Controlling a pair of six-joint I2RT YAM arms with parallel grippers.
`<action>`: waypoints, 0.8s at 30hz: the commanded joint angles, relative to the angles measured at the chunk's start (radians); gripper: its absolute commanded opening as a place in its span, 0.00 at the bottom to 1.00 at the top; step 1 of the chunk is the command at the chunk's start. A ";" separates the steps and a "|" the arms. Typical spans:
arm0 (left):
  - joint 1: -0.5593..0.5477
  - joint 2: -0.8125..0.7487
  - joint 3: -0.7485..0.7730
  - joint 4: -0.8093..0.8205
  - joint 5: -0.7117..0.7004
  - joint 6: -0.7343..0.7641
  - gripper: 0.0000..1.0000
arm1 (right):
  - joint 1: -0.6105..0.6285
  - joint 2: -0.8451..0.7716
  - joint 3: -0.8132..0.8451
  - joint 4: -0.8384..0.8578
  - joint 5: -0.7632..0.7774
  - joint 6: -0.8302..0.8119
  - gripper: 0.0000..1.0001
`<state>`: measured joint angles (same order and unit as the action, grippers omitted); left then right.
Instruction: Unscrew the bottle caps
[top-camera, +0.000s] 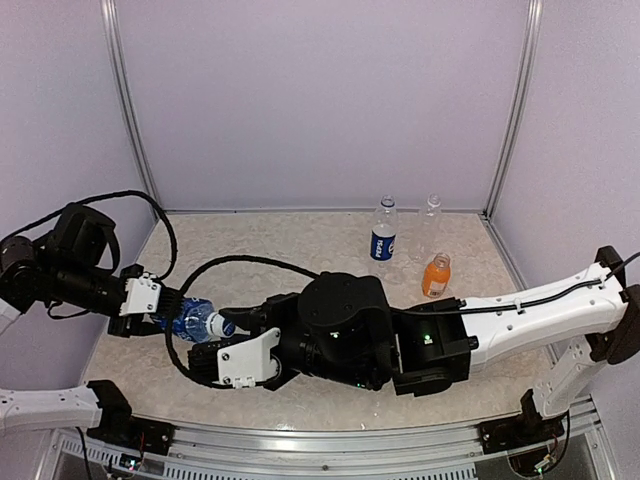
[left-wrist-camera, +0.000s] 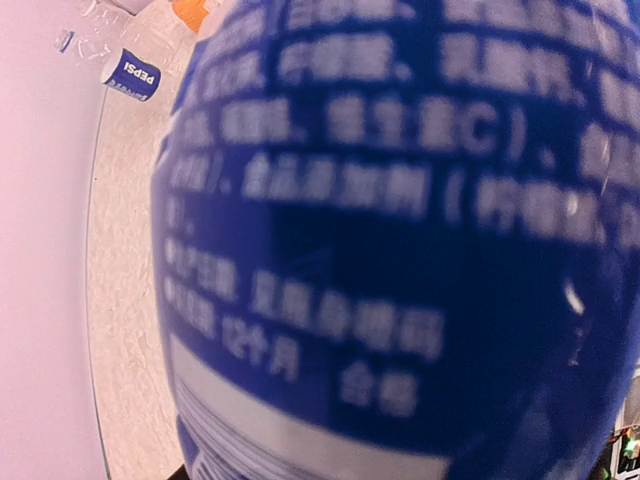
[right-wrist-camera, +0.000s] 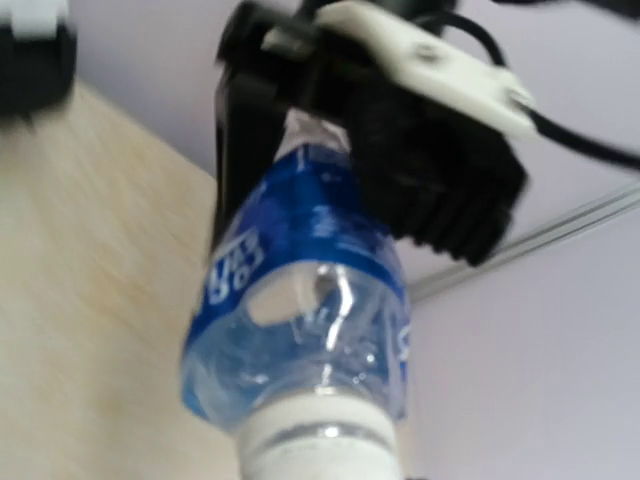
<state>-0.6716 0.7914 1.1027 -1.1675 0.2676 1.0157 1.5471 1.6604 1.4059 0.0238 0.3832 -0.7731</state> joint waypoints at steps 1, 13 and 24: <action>0.027 -0.020 -0.015 -0.163 -0.071 -0.032 0.40 | 0.029 -0.063 -0.060 0.069 0.359 -0.477 0.00; 0.027 -0.026 -0.034 -0.144 -0.070 -0.029 0.40 | 0.056 -0.059 -0.085 0.151 0.305 -0.618 0.00; 0.027 -0.019 0.005 -0.116 -0.046 -0.084 0.40 | 0.045 0.007 -0.062 0.316 0.244 -0.539 0.98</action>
<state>-0.6590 0.7883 1.0843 -1.2137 0.2726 0.9787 1.5948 1.6863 1.3342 0.2256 0.5709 -1.3834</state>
